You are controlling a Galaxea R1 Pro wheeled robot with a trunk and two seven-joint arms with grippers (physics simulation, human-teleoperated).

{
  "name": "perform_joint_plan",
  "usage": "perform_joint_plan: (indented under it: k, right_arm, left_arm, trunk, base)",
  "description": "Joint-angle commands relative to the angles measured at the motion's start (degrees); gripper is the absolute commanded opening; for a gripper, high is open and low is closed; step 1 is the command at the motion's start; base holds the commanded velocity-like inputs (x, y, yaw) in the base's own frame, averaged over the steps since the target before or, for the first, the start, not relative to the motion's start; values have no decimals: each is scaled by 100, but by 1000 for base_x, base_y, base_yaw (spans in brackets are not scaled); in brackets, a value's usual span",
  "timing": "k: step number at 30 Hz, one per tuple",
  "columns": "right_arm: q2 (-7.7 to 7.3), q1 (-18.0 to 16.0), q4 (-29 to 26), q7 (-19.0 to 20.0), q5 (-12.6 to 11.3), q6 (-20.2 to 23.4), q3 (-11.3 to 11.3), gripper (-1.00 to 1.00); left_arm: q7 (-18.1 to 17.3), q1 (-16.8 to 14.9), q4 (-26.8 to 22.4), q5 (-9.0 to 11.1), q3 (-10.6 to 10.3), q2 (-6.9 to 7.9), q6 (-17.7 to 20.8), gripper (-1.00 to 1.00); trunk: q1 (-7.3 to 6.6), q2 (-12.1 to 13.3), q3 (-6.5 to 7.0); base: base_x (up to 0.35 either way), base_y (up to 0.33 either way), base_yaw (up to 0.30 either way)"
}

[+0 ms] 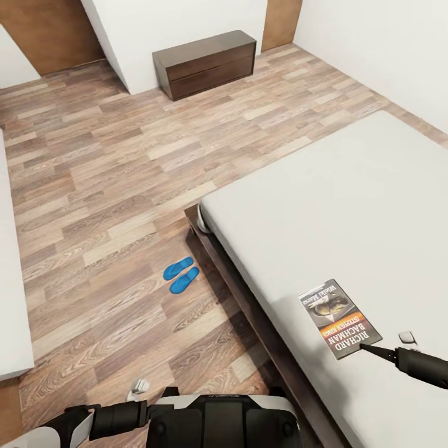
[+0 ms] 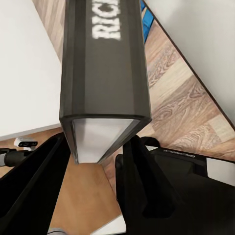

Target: In the bedroom, move the book from the bed onto either nightstand, and place the two sandals side by side next to the bed.

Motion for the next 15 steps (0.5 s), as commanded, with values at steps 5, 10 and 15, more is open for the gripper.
perform_joint_plan:
  k: [5,10,15]
  right_arm:
    - [4,-6,-4,50,59,60,-21,-100]
    - [4,-6,-4,50,59,60,-21,-100]
    - [4,-6,-4,50,59,60,-21,-100]
  left_arm:
    - [-23,-1,-3,-48,51,5,57,100]
    - [-27,-1,3,-47,54,46,57,100]
    - [-24,-1,4,-46,54,63,64,100]
  trunk:
    - [3,-9,-6]
    - [3,-9,-6]
    - [3,-9,-6]
  base:
    - [0,21,13]
    - [0,155,1]
    - [0,29,0]
